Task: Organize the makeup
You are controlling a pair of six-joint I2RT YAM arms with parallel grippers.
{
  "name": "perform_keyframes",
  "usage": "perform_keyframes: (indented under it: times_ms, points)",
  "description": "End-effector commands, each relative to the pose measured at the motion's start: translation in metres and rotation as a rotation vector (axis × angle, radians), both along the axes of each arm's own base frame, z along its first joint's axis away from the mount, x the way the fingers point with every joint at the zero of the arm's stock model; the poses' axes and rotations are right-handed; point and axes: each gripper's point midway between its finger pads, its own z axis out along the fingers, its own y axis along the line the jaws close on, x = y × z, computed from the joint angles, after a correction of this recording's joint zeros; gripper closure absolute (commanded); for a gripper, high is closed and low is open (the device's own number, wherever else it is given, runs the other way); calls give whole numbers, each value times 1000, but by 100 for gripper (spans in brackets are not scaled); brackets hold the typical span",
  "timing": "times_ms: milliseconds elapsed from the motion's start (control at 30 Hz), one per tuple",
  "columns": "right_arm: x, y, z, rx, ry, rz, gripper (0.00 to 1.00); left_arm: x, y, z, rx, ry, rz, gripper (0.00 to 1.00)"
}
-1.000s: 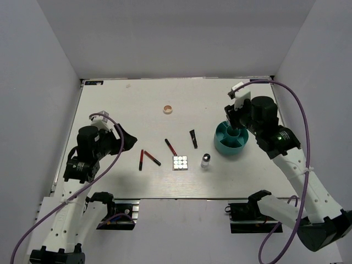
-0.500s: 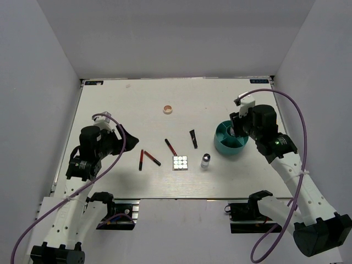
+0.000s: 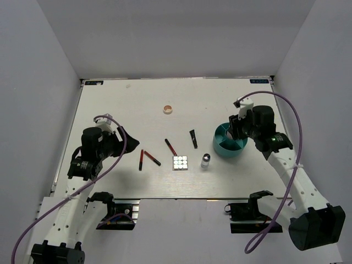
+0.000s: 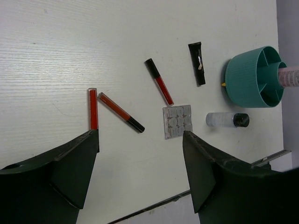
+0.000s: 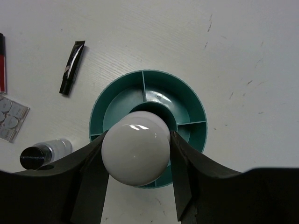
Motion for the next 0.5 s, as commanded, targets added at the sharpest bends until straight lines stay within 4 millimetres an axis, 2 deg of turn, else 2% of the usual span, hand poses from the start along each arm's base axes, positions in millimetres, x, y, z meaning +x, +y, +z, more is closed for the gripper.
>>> perform_keyframes:
  times_ms: [0, 67, 100, 200, 267, 333, 400, 467]
  points:
    - [6, 10, 4, 57, -17, 34, 83, 2, 0, -6, 1, 32, 7, 18]
    - [9, 9, 0, 47, -7, 39, 76, 4, 2, -15, 13, 87, 23, 19]
    - [9, 10, -5, 43, 9, 43, 67, 5, 3, -19, 16, 108, 27, 20]
    - [17, 7, -10, 37, 15, 35, 61, 5, 1, -34, 29, 190, 22, 21]
    - [26, 7, -10, 38, 9, 31, 58, 7, 1, -43, 36, 235, 25, 21]
    - [33, 6, -3, 41, -9, 27, 50, 8, 2, -51, 46, 280, 30, 21]
    - [37, 7, -4, 42, 0, 33, 41, 6, 3, -58, 54, 324, 33, 21]
    - [42, 7, 1, 43, -7, 32, 36, 5, 4, -69, 63, 385, 43, 21]
